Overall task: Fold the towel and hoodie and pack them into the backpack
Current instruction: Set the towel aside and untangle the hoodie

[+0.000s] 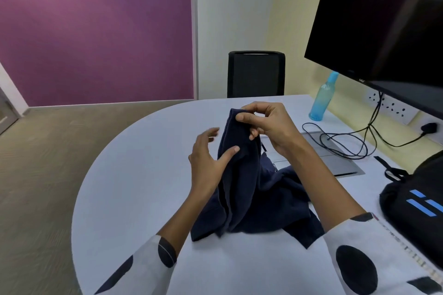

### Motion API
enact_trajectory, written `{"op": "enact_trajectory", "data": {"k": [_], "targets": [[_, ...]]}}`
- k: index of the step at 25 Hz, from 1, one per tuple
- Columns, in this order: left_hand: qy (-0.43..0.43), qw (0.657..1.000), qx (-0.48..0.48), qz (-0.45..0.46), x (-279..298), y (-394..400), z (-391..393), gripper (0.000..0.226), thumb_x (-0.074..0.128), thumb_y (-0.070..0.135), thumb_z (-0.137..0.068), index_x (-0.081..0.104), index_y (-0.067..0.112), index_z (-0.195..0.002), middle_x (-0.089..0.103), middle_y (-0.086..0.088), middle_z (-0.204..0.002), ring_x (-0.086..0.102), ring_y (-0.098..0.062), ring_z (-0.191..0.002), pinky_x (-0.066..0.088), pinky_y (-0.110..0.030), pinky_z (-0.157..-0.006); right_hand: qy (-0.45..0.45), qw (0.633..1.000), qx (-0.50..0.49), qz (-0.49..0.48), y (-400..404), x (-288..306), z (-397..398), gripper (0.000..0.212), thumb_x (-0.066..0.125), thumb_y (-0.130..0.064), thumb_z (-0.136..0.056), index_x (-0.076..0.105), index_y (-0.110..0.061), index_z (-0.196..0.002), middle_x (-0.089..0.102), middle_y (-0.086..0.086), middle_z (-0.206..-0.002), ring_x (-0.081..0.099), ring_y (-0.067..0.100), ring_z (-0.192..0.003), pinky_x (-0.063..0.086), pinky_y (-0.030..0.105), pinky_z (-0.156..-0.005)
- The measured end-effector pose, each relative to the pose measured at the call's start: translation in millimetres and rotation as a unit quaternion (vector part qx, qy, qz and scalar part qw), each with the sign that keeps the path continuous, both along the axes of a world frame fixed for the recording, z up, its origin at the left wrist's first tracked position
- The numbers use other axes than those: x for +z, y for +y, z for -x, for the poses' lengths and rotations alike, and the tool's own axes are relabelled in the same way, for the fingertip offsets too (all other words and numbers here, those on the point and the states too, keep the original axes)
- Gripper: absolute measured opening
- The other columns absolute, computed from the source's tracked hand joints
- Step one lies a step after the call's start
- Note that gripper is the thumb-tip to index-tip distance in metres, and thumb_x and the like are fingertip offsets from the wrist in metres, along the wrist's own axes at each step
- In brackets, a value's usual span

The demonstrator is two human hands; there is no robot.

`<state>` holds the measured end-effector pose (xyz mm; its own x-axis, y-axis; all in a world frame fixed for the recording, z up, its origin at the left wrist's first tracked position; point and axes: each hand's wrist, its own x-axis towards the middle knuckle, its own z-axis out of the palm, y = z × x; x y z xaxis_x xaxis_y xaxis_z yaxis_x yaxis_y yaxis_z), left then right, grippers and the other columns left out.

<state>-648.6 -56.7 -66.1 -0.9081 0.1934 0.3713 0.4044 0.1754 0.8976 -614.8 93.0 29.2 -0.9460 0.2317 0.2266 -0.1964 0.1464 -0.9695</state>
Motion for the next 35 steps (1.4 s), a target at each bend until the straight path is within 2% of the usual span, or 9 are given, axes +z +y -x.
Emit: {"op": "enact_trajectory", "data": {"k": [4,8,12,18,22,25,27,30,35], "targets": [[-0.051,0.996,-0.057,0.048,-19.3,-6.8,5.5,0.012,0.074,0.030,-0.080,0.073,0.019,-0.086,0.073,0.010,-0.080,0.066,-0.002,-0.079,0.054,-0.033,-0.079,0.035,0.999,-0.008,0.040,6.6,7.8,-2.4,0.004,0.071,-0.005,-0.080,0.070,-0.009,-0.082,0.061,-0.001,-0.065,0.049,0.010,-0.043,0.052,0.025,-0.052],[-0.121,0.980,-0.063,0.143,-58.7,-18.4,6.1,0.017,0.070,0.030,-0.083,0.071,0.014,-0.077,0.071,-0.002,-0.072,0.066,-0.021,-0.071,0.054,-0.039,-0.070,0.075,0.987,-0.063,0.130,24.2,12.5,-3.9,0.009,0.071,-0.010,-0.075,0.067,-0.006,-0.083,0.060,0.003,-0.065,0.052,0.009,-0.045,0.057,0.027,-0.057],[-0.127,0.973,-0.119,0.150,-66.4,-27.0,1.1,0.025,0.057,0.034,-0.093,0.063,0.021,-0.073,0.066,0.000,-0.072,0.060,-0.014,-0.067,0.050,-0.038,-0.068,0.091,0.977,-0.107,0.162,41.6,0.6,1.7,0.029,0.076,-0.018,-0.067,0.066,-0.004,-0.090,0.067,0.002,-0.070,0.063,0.012,-0.054,0.059,0.031,-0.069],[-0.067,0.965,-0.244,0.067,-25.2,-12.4,-16.6,0.032,0.043,0.033,-0.098,0.057,0.005,-0.090,0.063,-0.013,-0.088,0.060,-0.027,-0.084,0.048,-0.042,-0.077,0.028,0.993,-0.115,-0.016,40.4,-37.4,8.0,0.034,0.067,-0.004,-0.085,0.064,-0.026,-0.111,0.063,-0.015,-0.114,0.067,0.014,-0.101,0.055,0.031,-0.085],[-0.063,0.972,-0.219,0.052,-22.0,-12.1,-7.5,0.034,0.044,0.039,-0.094,0.059,0.008,-0.095,0.066,-0.009,-0.091,0.061,-0.026,-0.089,0.048,-0.050,-0.084,-0.026,0.985,0.005,-0.170,20.9,-67.0,-4.1,0.020,0.072,-0.020,-0.083,0.069,-0.027,-0.102,0.071,-0.007,-0.101,0.065,0.012,-0.097,0.052,0.032,-0.089],[-0.089,0.975,-0.204,0.014,-21.3,-15.7,-2.3,0.021,0.047,0.026,-0.099,0.063,0.014,-0.106,0.069,0.000,-0.102,0.064,-0.016,-0.099,0.051,-0.038,-0.090,-0.109,0.971,0.084,-0.194,9.3,-78.4,-12.4,0.039,0.077,-0.039,-0.076,0.065,-0.028,-0.111,0.069,-0.010,-0.106,0.062,0.006,-0.104,0.049,0.029,-0.094],[-0.096,0.973,-0.210,0.004,-20.4,-19.2,-2.0,0.018,0.047,0.023,-0.100,0.062,0.019,-0.107,0.068,0.007,-0.101,0.063,-0.011,-0.097,0.050,-0.031,-0.087,-0.135,0.965,0.097,-0.204,6.0,-80.4,-13.1,0.044,0.080,-0.037,-0.073,0.066,-0.026,-0.113,0.069,-0.012,-0.109,0.061,0.003,-0.105,0.048,0.029,-0.095],[-0.090,0.978,-0.190,0.007,-22.0,-23.8,-2.2,0.013,0.049,0.027,-0.099,0.061,0.023,-0.101,0.066,0.011,-0.094,0.063,-0.009,-0.092,0.048,-0.028,-0.082,-0.131,0.971,0.085,-0.184,1.3,-80.0,-10.5,0.026,0.081,-0.029,-0.073,0.074,-0.020,-0.097,0.074,-0.004,-0.095,0.068,0.010,-0.094,0.052,0.033,-0.090],[-0.130,0.990,-0.046,-0.037,-38.0,-26.7,-21.9,0.012,0.063,0.032,-0.089,0.061,0.023,-0.097,0.067,0.009,-0.088,0.064,-0.005,-0.084,0.049,-0.019,-0.072,-0.092,0.981,0.028,-0.170,-10.9,-86.4,-4.5,0.015,0.082,-0.021,-0.071,0.078,-0.019,-0.085,0.076,0.000,-0.084,0.071,0.014,-0.085,0.056,0.037,-0.085]]}}
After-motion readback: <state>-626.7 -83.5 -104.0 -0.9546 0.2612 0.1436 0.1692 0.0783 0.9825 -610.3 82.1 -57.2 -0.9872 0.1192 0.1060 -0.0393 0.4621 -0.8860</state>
